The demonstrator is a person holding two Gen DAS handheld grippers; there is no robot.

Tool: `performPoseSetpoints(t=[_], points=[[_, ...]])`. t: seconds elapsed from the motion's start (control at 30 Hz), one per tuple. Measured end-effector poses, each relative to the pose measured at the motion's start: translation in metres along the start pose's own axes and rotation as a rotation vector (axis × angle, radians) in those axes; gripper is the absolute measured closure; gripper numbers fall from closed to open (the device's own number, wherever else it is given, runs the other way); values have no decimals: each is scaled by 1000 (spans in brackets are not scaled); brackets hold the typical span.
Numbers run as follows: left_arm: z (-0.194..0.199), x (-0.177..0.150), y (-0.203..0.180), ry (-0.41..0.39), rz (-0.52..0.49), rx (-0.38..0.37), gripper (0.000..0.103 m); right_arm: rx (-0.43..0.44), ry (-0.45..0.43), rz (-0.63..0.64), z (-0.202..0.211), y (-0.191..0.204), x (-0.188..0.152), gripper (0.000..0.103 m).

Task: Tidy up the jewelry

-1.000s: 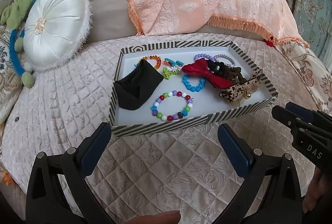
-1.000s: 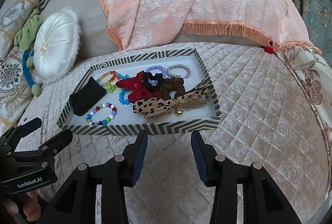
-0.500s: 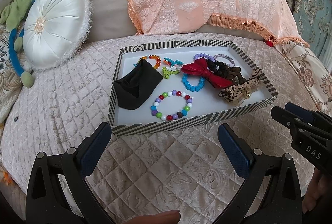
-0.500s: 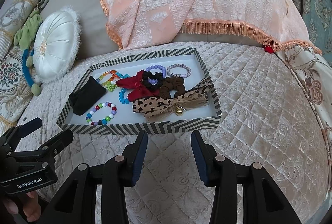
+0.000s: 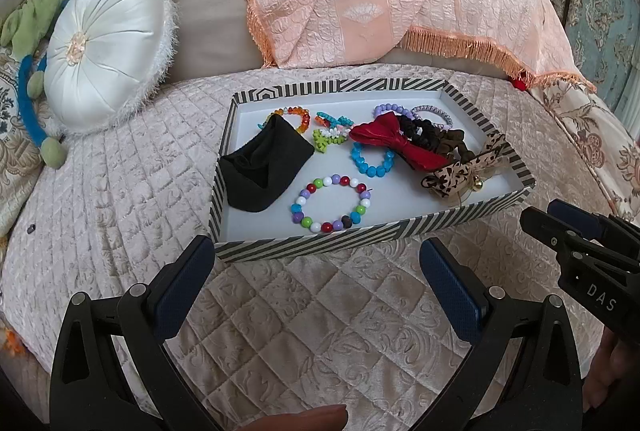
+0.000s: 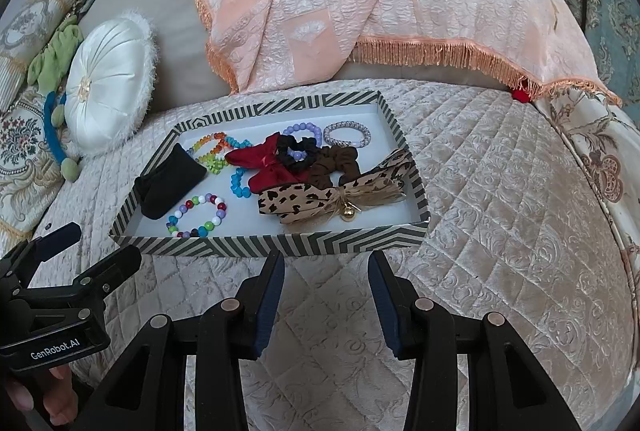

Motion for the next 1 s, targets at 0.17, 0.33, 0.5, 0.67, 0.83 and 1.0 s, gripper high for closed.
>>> performPoseSetpoints(t=[0.17, 0.33, 0.5, 0.67, 0.83, 1.0], points=[[0, 0, 0, 0, -1, 0, 0, -1, 0, 0, 0, 0, 0, 62], [0, 0, 0, -1, -1, 1, 0, -2, -1, 3, 0, 0, 0, 62], [0, 0, 0, -3, -1, 0, 0, -4, 1, 11, 0, 1, 0, 62], [1, 0, 1, 0, 1, 1, 0, -4, 3, 12, 0, 1, 0, 62], [1, 0, 0, 0, -1, 1, 0, -5, 2, 13, -1, 0, 0, 62], [1, 0, 0, 1, 1, 1, 0, -5, 2, 14, 0, 0, 0, 62]])
Point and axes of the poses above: each gripper's, at about its wrist camera, not at the fingertips, and z roughly against the way its jaws point, y to its left, x to its top, the point moved 10 cm from there along -z, roughly the way its jaws point, and after that the axes turned 11 degrees about x, right-handed, at the moved point
